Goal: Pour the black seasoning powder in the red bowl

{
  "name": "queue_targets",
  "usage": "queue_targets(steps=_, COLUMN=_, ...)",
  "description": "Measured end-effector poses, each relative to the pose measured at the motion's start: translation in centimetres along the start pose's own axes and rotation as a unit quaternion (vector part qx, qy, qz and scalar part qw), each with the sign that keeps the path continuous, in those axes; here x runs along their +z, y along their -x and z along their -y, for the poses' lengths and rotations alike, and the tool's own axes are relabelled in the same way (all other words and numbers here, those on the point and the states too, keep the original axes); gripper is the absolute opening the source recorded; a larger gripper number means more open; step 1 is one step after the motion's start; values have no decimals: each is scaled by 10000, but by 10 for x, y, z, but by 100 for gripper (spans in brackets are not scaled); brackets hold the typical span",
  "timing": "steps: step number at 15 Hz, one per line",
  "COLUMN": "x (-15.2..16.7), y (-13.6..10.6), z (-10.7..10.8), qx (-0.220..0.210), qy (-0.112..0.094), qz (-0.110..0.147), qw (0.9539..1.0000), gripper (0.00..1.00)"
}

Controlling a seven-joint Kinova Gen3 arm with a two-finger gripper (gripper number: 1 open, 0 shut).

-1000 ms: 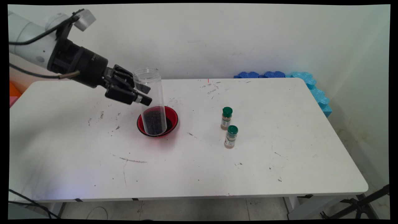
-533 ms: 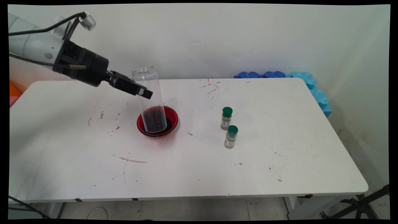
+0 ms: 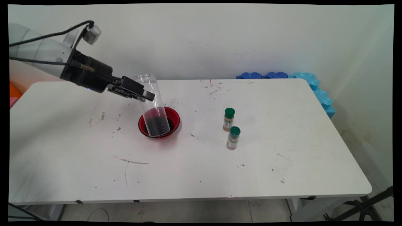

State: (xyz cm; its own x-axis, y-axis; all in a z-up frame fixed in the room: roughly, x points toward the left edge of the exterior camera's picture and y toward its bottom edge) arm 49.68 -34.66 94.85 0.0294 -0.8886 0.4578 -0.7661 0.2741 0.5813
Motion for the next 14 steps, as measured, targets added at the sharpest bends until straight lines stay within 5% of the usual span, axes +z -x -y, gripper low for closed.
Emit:
queue_targets(steps=6, x=13, y=4, z=12, qx=-1197, qy=197, qz=-10, qw=9926, gripper=0)
queue_targets(steps=14, x=30, y=11, z=22, qx=-2623, qy=409, qz=-21, qw=9641, gripper=0)
